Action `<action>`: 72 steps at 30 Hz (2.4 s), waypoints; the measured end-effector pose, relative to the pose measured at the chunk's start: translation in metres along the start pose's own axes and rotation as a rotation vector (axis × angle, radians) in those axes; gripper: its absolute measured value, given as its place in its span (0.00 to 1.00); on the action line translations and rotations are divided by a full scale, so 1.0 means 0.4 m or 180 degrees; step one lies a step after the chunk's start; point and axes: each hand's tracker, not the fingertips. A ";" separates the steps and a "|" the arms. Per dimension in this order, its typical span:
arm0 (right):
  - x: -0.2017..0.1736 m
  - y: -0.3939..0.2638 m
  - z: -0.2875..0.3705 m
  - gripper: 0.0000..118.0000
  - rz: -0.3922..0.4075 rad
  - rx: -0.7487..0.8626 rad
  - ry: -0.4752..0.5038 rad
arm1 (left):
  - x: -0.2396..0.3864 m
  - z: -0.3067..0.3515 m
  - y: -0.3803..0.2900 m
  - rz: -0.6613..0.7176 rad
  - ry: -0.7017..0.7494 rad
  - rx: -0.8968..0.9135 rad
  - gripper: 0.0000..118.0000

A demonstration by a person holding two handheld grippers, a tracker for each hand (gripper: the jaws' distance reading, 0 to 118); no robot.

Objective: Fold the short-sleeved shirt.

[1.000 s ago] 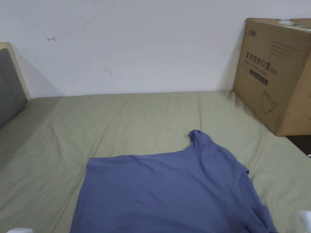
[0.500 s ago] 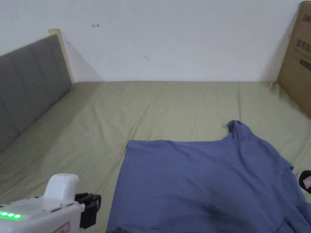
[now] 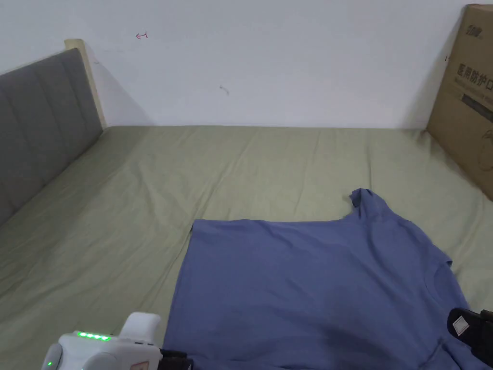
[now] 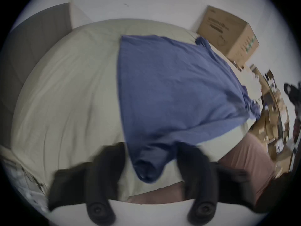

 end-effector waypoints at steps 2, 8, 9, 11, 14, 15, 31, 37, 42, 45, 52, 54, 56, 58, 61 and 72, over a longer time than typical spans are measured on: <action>0.015 -0.001 -0.002 0.00 -0.0022 -0.0038 -0.0049 | 0.038 -0.016 -0.015 -0.0456 0.0163 -0.0086 0.13; 0.079 0.002 0.010 0.00 -0.0063 0.0174 -0.0305 | 0.038 0.040 -0.027 -0.0133 0.0141 0.0467 0.04; 0.102 0.004 0.006 0.00 -0.0091 0.0175 -0.0350 | 0.036 0.059 -0.030 -0.0042 0.0149 0.0593 0.04; 0.161 0.006 -0.022 0.04 -0.0147 -0.0003 -0.0478 | 0.036 0.090 -0.037 0.0042 0.0094 0.0743 0.04; 0.259 -0.021 -0.087 1.00 -0.0223 -0.0438 -0.0626 | 0.047 0.109 -0.043 0.0033 0.0088 0.0760 0.04; 0.291 -0.038 -0.117 0.99 -0.0213 -0.0656 -0.0842 | 0.053 0.112 -0.046 0.0014 0.0091 0.0756 0.04; 0.418 -0.103 -0.192 0.08 -0.0210 -0.1345 -0.0991 | 0.090 0.107 -0.045 -0.0153 0.0328 0.0654 0.04; 0.378 -0.061 -0.114 0.06 -0.0101 -0.1046 -0.0837 | 0.108 0.144 -0.038 -0.0138 0.0334 0.0774 0.04; 0.374 0.019 -0.082 0.06 -0.0367 -0.0780 -0.0665 | 0.105 0.166 0.004 0.0018 0.0233 0.0912 0.04; 0.375 0.084 -0.103 0.06 -0.0352 -0.0749 -0.0621 | 0.094 0.156 0.054 0.0104 0.0209 0.0973 0.04; 0.415 0.271 -0.291 0.06 -0.0679 -0.0823 -0.0648 | 0.053 0.075 0.221 0.0647 0.0271 0.0932 0.04; 0.434 0.313 -0.384 0.06 -0.0803 -0.0874 -0.0635 | 0.035 0.028 0.268 0.0726 0.0267 0.0802 0.04; 0.451 0.342 -0.488 0.06 -0.0820 -0.1042 -0.0685 | 0.014 -0.024 0.309 0.0763 0.0271 0.0694 0.04; 0.443 0.344 -0.572 0.07 -0.0781 -0.1225 -0.0838 | -0.003 -0.071 0.345 0.0748 0.0321 0.0623 0.04; 0.439 0.333 -0.661 0.26 -0.0562 -0.1260 -0.1096 | -0.020 -0.127 0.375 0.0686 0.0430 0.0569 0.11; 0.322 0.283 -0.420 0.92 0.0046 -0.0482 -0.0737 | 0.045 0.026 0.288 0.0587 0.0354 0.1123 0.89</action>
